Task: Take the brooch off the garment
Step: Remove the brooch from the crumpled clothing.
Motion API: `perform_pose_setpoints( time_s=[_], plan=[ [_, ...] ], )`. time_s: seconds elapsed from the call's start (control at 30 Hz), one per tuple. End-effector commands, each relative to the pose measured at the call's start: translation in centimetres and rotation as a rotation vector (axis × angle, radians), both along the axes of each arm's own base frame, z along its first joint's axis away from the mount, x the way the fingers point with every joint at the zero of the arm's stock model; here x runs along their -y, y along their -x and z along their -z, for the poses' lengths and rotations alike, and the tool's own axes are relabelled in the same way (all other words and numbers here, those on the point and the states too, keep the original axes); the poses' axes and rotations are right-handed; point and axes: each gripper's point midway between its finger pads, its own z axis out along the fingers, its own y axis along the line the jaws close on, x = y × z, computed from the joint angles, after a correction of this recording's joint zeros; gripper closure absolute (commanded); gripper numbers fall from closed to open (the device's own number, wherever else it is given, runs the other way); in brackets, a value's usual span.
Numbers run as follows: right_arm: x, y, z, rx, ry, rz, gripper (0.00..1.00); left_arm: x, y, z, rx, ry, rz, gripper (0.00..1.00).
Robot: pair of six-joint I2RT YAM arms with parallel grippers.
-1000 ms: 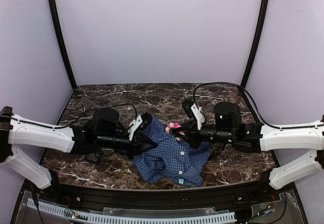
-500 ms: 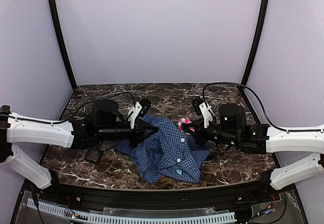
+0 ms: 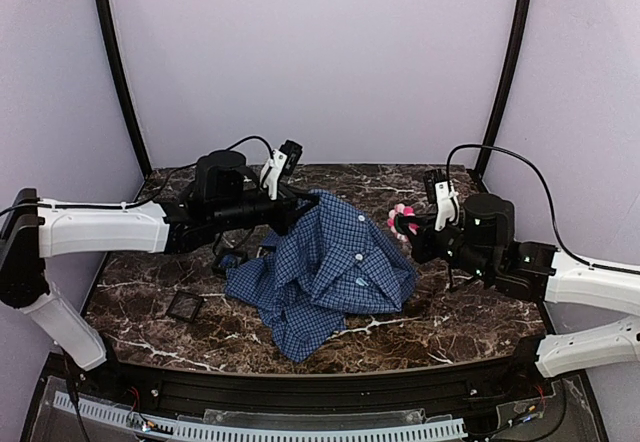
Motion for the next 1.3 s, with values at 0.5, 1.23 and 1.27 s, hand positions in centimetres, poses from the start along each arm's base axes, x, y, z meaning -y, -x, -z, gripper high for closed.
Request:
perform_pose_setpoints(
  time_s=[0.5,1.23,1.27],
  plan=[
    [-2.3,3.8,-1.9,0.027,-0.126,-0.267,1.00,2.6,-11.5,3.2,-0.006,-0.075,-0.141,0.53],
    [-8.3,8.9,-3.4,0.043,-0.233,-0.736,1.00,-4.6,7.3,1.5,-0.146,0.160,0.257,0.01],
    [-8.7,9.2,-3.3,0.039,-0.234,-0.767,1.00,-4.3,8.2,1.5,-0.150,0.160,0.286,0.01]
  ],
)
